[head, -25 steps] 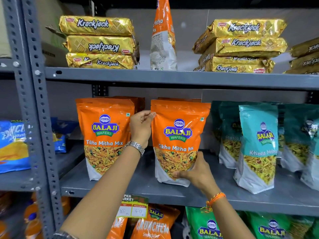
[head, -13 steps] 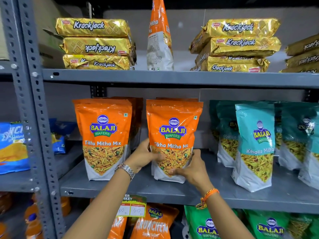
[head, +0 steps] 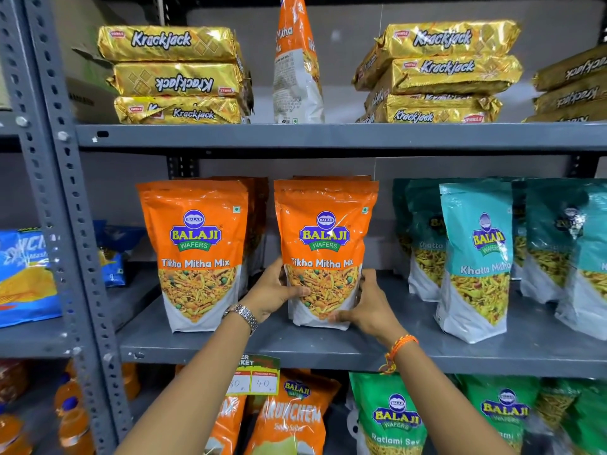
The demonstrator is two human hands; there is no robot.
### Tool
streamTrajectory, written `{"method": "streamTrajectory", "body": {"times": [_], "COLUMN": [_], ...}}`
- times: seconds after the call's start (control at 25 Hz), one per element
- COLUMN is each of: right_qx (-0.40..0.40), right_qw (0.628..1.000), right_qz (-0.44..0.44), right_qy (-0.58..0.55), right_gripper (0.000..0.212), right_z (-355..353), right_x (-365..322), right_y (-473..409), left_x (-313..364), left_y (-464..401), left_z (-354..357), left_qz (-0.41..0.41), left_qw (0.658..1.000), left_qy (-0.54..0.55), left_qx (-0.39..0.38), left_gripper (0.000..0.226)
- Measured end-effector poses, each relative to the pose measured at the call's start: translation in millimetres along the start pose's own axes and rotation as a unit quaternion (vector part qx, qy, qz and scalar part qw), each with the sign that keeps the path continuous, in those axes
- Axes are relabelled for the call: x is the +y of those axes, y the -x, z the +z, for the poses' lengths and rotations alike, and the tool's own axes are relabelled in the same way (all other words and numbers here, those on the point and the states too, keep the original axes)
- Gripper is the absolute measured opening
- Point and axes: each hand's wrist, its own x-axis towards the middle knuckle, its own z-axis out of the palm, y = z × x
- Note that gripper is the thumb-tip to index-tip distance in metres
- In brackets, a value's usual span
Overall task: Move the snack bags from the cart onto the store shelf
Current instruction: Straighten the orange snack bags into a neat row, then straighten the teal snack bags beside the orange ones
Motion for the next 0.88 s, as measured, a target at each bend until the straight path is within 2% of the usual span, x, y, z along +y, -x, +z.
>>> {"method": "streamTrajectory", "body": {"times": [0.28, 0.36, 0.44, 0.52, 0.6, 0.68, 0.76, 0.88], "right_qx": [-0.014, 0.007, 0.072, 0.179, 0.296, 0.360, 0.345, 0.227], "right_qw": [1.000, 1.000, 0.995, 0.978, 0.946, 0.922, 0.930, 0.965], "right_qz": [-0.005, -0.001, -0.006, -0.034, -0.055, -0.056, -0.023, 0.035], "right_qy": [0.025, 0.006, -0.062, -0.101, -0.118, -0.130, -0.125, -0.128], "right_gripper": [0.100, 0.099, 0.074, 0.054, 0.048, 0.039, 0.042, 0.073], "right_z": [-6, -16, -38, -74, -119, -161, -198, -231], "right_x": [-5, 1, 11, 19, 33, 46, 66, 98], "right_y": [16, 33, 60, 83, 90, 84, 70, 42], "left_x": [0, 1, 10, 21, 32, 39, 41, 36], "left_y": [13, 23, 43, 59, 64, 58, 48, 37], "left_z": [6, 13, 31, 57, 89, 121, 162, 217], "left_qz": [0.031, 0.062, 0.104, 0.157, 0.203, 0.233, 0.237, 0.191], "left_qw": [0.999, 0.990, 0.968, 0.948, 0.938, 0.938, 0.943, 0.967], "left_qy": [-0.011, -0.038, -0.027, -0.015, -0.010, -0.013, -0.030, -0.046], "left_qx": [0.031, 0.122, 0.228, 0.277, 0.279, 0.256, 0.230, 0.163], "left_gripper": [0.063, 0.071, 0.078, 0.078, 0.074, 0.072, 0.068, 0.070]}}
